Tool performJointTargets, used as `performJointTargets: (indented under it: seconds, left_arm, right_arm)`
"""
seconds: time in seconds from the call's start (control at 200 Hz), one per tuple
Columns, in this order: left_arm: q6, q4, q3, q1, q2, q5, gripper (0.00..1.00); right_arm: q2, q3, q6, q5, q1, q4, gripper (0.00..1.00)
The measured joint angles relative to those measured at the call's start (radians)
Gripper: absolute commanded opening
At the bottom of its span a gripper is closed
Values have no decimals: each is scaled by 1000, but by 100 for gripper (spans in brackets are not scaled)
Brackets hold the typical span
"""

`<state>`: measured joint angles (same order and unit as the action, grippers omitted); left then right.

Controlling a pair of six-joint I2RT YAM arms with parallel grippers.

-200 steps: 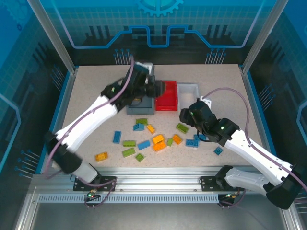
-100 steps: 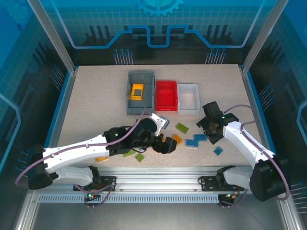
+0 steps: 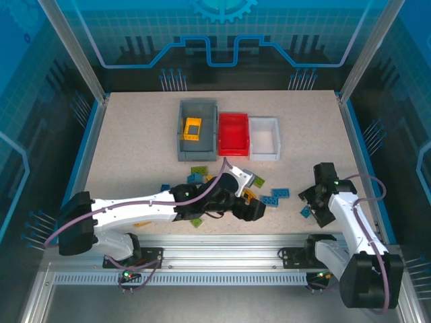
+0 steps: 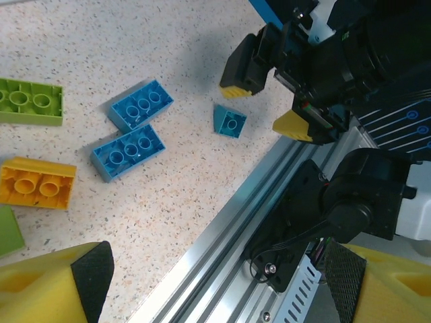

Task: Sort the legos into containers by color

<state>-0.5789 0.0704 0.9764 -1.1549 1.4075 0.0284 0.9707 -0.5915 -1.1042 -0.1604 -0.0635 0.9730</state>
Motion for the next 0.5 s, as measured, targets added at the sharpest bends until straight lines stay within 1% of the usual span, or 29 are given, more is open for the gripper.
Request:
performJointTargets:
  seconds: [0.29, 0.395, 0.5]
  left_arm:
    - [1, -65, -26, 0, 26, -27, 86]
    - [1, -79, -34, 0, 26, -27, 86]
    - [0, -108, -48, 0, 26, -28, 86]
  right_arm:
    - [60, 5, 109, 42, -24, -16, 85]
    - [117, 5, 142, 61, -29, -48, 83]
    - [168, 5, 168, 68, -29, -70, 77]
